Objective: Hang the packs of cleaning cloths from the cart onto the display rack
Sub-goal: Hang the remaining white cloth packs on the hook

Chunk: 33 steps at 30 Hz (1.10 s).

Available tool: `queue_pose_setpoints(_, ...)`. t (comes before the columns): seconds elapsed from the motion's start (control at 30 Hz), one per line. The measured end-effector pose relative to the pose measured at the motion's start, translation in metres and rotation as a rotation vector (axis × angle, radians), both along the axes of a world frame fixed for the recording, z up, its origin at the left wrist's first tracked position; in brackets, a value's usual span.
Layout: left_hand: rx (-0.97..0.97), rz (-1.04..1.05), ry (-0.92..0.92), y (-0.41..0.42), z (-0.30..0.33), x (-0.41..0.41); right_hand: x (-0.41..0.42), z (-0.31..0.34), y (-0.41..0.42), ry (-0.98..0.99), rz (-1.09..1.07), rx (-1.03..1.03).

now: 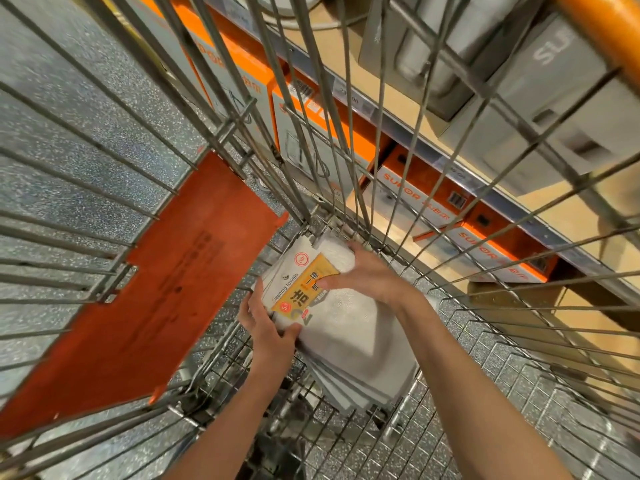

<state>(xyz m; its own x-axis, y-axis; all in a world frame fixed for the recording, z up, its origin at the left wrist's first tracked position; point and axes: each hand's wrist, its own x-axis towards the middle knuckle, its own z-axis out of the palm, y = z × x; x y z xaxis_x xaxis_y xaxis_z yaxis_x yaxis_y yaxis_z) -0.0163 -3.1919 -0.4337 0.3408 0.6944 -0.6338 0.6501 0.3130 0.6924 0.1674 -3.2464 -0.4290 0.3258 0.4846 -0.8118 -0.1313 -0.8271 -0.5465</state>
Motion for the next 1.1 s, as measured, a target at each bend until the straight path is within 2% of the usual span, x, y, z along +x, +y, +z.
queue_pose_setpoints(0.13, -0.003, 0.000, 0.008, -0.001, 0.001, -0.002, -0.005, 0.013, -0.002, 0.001, 0.030, 0.049)
queue_pose_setpoints(0.27, 0.030, 0.001, -0.002, -0.005, 0.000, -0.006, -0.013, 0.023, -0.003, -0.080, 0.028, 0.076)
queue_pose_setpoints(0.47, 0.047, -0.056, -0.044, -0.009, 0.023, -0.001, -0.027, 0.051, -0.015, -0.191, -0.130, 0.200)
queue_pose_setpoints(0.6, 0.126, -0.070, -0.145, -0.008, 0.049, 0.005, -0.031, 0.090, -0.026, -0.247, -0.228, 0.259)
queue_pose_setpoints(0.8, 0.102, -0.047, -0.275, -0.007, 0.127, 0.018, -0.048, 0.169, -0.039, -0.364, -0.324, 0.305)
queue_pose_setpoints(0.9, 0.194, -0.155, -0.405, -0.008, 0.184, 0.026, -0.050, 0.232, -0.044, -0.394, -0.457, 0.351)
queue_pose_setpoints(0.97, 0.298, -0.191, -0.468, 0.005, 0.213, 0.021, -0.053, 0.272, -0.051, -0.387, -0.579, 0.455)
queue_pose_setpoints(1.07, 0.417, -0.344, -0.468, 0.026, 0.258, 0.015, -0.059, 0.323, -0.057, -0.384, -0.699, 0.538)
queue_pose_setpoints(1.1, 0.428, -0.352, -0.533, 0.029, 0.277, 0.013, -0.059, 0.337, -0.059, -0.371, -0.719, 0.566)
